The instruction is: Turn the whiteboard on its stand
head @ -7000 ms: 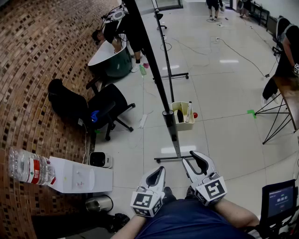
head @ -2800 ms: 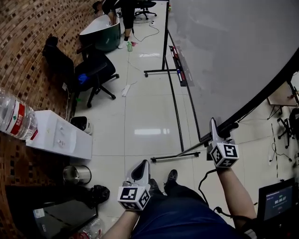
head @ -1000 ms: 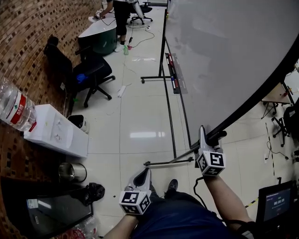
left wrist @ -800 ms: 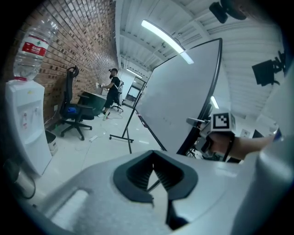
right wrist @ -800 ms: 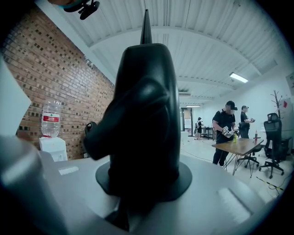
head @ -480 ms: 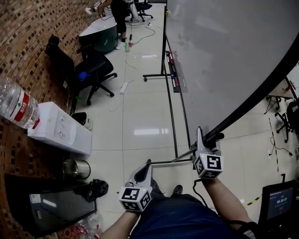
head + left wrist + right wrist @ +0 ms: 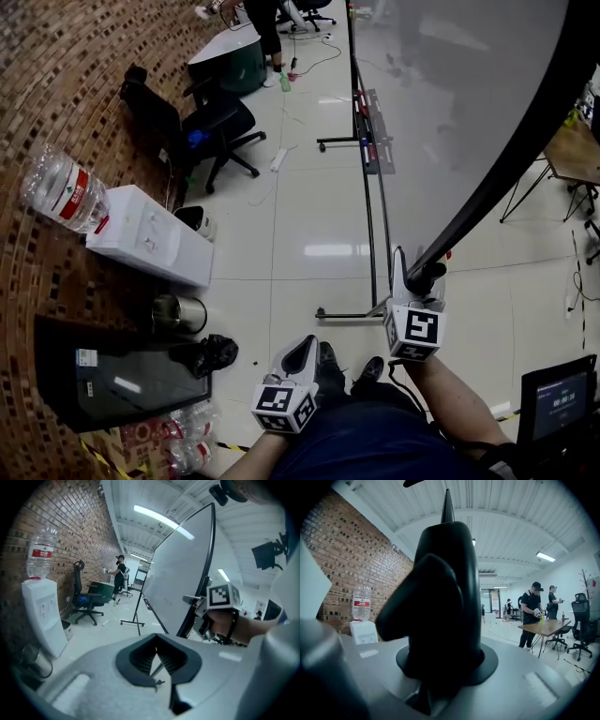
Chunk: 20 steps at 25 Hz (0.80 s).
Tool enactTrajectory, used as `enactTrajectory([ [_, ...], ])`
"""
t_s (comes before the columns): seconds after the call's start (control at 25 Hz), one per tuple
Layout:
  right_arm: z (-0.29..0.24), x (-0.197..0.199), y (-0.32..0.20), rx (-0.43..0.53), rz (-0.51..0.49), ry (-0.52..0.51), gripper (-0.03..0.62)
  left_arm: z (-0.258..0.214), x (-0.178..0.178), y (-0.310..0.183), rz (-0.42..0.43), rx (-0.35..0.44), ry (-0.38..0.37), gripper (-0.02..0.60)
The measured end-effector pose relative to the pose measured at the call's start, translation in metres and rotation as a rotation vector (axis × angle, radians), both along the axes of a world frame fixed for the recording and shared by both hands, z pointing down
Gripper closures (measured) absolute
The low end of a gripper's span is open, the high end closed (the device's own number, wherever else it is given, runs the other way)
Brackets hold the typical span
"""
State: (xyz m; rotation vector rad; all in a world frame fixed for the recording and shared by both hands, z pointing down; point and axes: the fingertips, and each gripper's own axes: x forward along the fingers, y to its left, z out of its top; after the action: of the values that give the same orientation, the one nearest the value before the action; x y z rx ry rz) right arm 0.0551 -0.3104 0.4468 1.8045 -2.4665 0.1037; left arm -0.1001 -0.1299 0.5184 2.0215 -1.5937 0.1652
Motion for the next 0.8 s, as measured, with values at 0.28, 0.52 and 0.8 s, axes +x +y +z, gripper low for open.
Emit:
enactTrajectory([
  [0.28, 0.008, 0.005, 0.019, -0.002, -0.001, 0.003, 0.471, 0.006, -0.017, 0.028, -0.048, -0.010, 0.000, 0.575],
  [0.52, 0.007, 0.030, 0.031, 0.004, 0.028, -0.007, 0.487, -0.012, -0.014, 0.032, 0.017, 0.063, 0.043, 0.575],
  [0.8, 0.005, 0.043, 0.051, 0.007, 0.039, -0.021, 0.491, 0.016, -0.031, 0.063, 0.045, 0.005, 0.133, 0.575],
])
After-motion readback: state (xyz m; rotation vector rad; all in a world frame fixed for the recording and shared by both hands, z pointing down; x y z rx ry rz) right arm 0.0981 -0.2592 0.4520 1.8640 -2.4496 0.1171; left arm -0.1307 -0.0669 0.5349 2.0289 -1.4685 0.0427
